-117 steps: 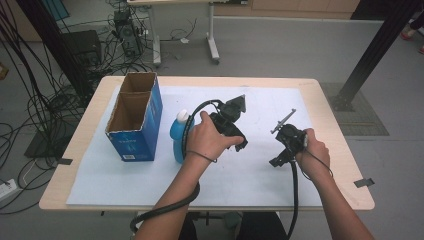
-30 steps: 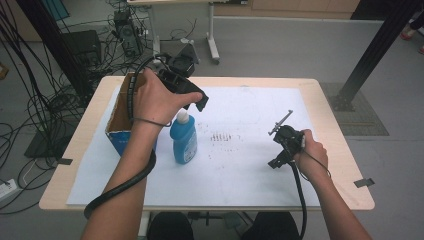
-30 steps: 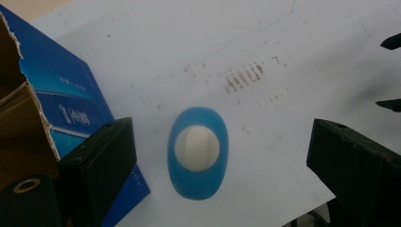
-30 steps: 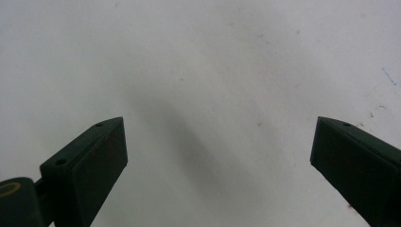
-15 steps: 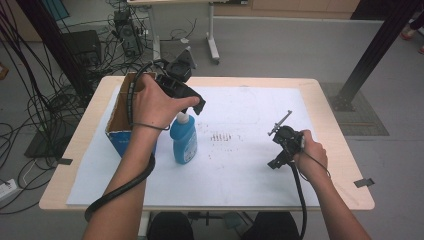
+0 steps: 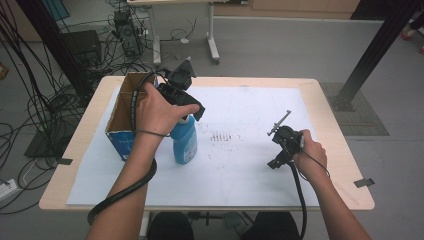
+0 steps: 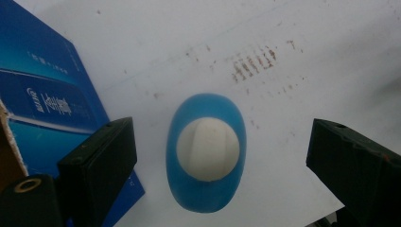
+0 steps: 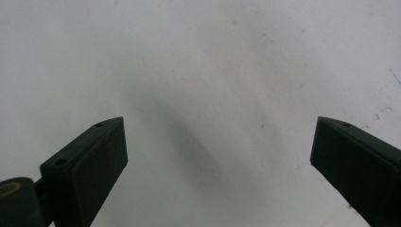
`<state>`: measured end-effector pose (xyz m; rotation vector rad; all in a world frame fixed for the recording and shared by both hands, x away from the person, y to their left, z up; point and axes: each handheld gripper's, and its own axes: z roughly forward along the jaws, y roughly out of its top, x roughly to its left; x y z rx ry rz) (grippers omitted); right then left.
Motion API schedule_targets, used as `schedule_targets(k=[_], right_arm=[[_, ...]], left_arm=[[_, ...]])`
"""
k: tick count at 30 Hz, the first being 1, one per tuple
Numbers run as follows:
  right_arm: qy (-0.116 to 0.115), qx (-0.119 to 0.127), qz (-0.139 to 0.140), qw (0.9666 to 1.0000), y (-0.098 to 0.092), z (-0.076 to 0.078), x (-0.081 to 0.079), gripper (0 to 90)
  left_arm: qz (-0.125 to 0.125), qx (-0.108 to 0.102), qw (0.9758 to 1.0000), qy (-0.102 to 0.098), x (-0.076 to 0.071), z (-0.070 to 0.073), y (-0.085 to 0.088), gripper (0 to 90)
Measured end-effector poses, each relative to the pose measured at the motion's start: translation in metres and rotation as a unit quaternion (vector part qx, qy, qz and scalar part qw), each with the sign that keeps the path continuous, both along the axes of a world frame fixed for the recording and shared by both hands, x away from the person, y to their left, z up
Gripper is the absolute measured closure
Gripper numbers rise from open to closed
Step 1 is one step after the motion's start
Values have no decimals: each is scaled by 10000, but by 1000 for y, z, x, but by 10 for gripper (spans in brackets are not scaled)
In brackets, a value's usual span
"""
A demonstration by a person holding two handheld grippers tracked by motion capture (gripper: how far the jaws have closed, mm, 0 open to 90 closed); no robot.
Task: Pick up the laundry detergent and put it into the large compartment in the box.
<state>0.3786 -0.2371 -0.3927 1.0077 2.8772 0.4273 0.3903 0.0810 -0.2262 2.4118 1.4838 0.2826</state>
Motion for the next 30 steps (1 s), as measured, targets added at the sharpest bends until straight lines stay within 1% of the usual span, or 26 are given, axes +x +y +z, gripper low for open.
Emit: schedule_targets(k=[5, 7, 10, 15, 21, 23, 25, 30], right_arm=[[-4, -12, 7, 10000, 0, 0, 0, 43], [8, -23, 12, 10000, 0, -1, 0, 43], [22, -24, 13, 10000, 0, -2, 0, 44], [30, -36, 19, 10000, 1, -2, 0, 44], [44, -38, 7, 10000, 1, -3, 0, 44], [32, -38, 14, 10000, 1, -4, 0, 44], [34, -51, 18, 10000, 1, -4, 0, 44], [54, -57, -10, 10000, 0, -6, 0, 44]], left_arm=[[-28, 7, 10000, 54, 1, -8, 0, 97], [-17, 1, 10000, 52, 2, -10, 0, 97], [-2, 75, 10000, 52, 2, -14, 1, 94], [11, 57, 10000, 71, 3, -19, 2, 94], [24, 95, 9999, 89, 3, -25, 4, 93], [37, 68, 9999, 113, 3, -27, 5, 93], [41, 88, 9999, 124, 4, -30, 6, 93], [51, 31, 9999, 146, 5, -36, 8, 93]])
